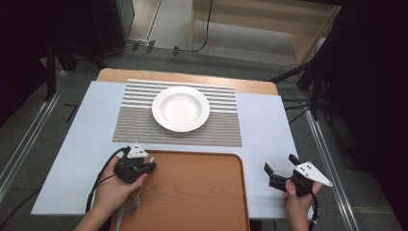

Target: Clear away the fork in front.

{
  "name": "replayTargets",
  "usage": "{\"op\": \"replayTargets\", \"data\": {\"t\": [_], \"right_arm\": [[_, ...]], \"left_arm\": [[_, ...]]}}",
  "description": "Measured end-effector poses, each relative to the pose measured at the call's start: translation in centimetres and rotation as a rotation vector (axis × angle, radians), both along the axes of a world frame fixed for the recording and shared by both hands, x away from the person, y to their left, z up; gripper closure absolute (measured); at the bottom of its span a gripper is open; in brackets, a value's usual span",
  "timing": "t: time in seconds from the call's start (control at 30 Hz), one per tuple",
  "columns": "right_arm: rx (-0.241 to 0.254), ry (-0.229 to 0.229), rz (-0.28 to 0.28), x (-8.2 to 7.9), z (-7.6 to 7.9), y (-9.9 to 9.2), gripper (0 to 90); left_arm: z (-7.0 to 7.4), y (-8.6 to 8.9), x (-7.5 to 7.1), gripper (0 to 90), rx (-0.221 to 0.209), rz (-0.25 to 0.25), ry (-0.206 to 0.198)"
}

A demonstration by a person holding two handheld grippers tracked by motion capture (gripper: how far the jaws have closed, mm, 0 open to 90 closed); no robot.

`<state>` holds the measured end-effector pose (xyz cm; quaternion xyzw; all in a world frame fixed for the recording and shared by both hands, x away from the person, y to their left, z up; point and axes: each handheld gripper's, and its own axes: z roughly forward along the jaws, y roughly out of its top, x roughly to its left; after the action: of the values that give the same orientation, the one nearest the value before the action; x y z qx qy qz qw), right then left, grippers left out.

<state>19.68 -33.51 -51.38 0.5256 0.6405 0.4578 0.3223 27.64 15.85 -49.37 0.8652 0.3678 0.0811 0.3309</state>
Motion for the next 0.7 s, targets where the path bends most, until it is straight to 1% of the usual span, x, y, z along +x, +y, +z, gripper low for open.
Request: {"op": "replayTargets", "data": {"t": [0.03, 0.1, 0.17, 0.23, 0.27, 0.37, 0.43, 0.5, 0.53, 0.57, 0.63, 0.67, 0.7], "right_arm": [[-0.003, -0.001, 0.003, 0.0, 0.0, 0.0, 0.0], [-0.006, 0.001, 0.005, 0.1, 0.0, 0.1, 0.0], [-0.004, 0.001, 0.004, 0.1, 0.0, 0.1, 0.0], [-0.004, 0.001, 0.003, 0.1, 0.0, 0.1, 0.0], [-0.006, 0.000, 0.003, 0.1, 0.0, 0.0, 0.0], [-0.006, 0.003, 0.002, 0.2, 0.0, 0.1, 0.0], [0.000, 0.001, 0.000, 0.2, 0.0, 0.1, 0.0], [0.005, -0.003, 0.003, 0.2, 0.1, 0.0, 0.0], [0.007, -0.006, 0.003, 0.2, 0.1, 0.0, 0.0], [0.009, -0.009, 0.002, 0.2, 0.1, -0.1, 0.0], [0.009, -0.011, 0.002, 0.1, 0.1, -0.1, 0.0], [0.010, -0.011, 0.003, 0.1, 0.1, -0.1, 0.0], [0.007, -0.012, 0.002, 0.0, 0.2, -0.1, 0.0]], "left_arm": [[0.0, 0.2, 0.1, 88.2, -0.002, 0.015, -0.004], [0.0, 0.4, 0.2, 88.2, -0.007, 0.027, -0.003], [-0.1, 0.7, 0.3, 88.2, -0.017, 0.027, 0.002], [-0.1, 0.7, 0.3, 88.3, -0.016, 0.028, 0.003], [-0.1, 0.8, 0.4, 88.3, -0.025, 0.034, 0.006], [-0.2, 1.1, 0.5, 88.3, -0.035, 0.045, 0.008], [-0.1, 1.3, 0.4, 88.1, -0.053, 0.038, 0.006], [0.1, 1.4, 0.4, 87.7, -0.077, 0.028, 0.017], [0.3, 1.5, 0.4, 87.2, -0.090, 0.030, 0.015], [0.5, 1.6, 0.4, 82.6, -0.106, 0.030, 0.009], [0.9, 1.9, 0.4, 76.7, -0.141, 0.034, 0.003], [1.2, 2.0, 0.4, 73.2, -0.163, 0.030, -0.007], [1.4, 2.1, 0.5, 68.5, -0.177, 0.032, -0.011]]}}
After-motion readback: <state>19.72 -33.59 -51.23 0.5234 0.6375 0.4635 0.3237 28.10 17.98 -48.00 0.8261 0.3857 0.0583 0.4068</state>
